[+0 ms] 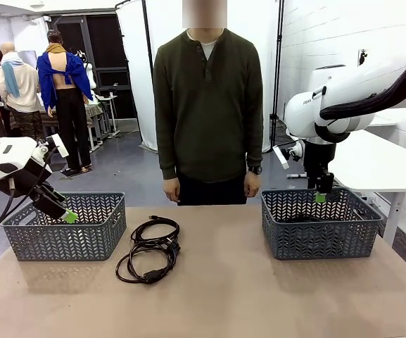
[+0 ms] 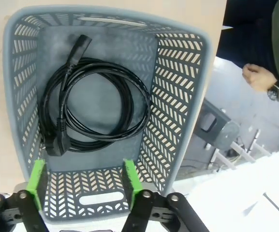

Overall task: Organize the cables according to human instructions.
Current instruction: Pick up a bundle of cables and place it in the basket indicated by the human.

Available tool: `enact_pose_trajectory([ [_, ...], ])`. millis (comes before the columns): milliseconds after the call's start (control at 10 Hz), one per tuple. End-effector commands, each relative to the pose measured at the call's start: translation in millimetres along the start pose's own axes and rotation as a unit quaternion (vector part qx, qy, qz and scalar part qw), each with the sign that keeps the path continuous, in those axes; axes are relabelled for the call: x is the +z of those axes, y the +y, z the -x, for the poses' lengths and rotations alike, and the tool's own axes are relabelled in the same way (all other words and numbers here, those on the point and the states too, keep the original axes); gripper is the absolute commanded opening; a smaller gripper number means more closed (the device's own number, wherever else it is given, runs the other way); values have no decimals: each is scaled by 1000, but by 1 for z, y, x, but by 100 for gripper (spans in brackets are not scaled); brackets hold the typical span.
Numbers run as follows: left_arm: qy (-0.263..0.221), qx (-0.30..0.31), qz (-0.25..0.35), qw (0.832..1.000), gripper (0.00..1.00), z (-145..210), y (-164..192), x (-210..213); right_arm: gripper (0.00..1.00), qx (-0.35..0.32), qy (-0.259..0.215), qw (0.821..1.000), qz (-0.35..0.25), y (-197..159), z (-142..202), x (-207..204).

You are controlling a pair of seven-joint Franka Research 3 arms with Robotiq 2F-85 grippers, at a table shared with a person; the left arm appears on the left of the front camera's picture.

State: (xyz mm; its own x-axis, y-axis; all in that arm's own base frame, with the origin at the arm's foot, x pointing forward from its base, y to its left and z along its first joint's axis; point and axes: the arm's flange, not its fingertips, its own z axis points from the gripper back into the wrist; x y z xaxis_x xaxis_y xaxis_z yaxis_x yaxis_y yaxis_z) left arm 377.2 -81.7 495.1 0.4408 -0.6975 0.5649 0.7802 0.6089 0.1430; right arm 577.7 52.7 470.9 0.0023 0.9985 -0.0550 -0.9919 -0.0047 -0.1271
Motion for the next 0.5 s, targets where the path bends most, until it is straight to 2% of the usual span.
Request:
enact_pose_trajectory([
  [0,0,-1,3,1000,100,2,2,0,100,-10,8,1000,3,-4,0,4],
  [400,0,-1,3,1000,100,2,2,0,100,-27,7,1000,-10,-6,-1,10],
])
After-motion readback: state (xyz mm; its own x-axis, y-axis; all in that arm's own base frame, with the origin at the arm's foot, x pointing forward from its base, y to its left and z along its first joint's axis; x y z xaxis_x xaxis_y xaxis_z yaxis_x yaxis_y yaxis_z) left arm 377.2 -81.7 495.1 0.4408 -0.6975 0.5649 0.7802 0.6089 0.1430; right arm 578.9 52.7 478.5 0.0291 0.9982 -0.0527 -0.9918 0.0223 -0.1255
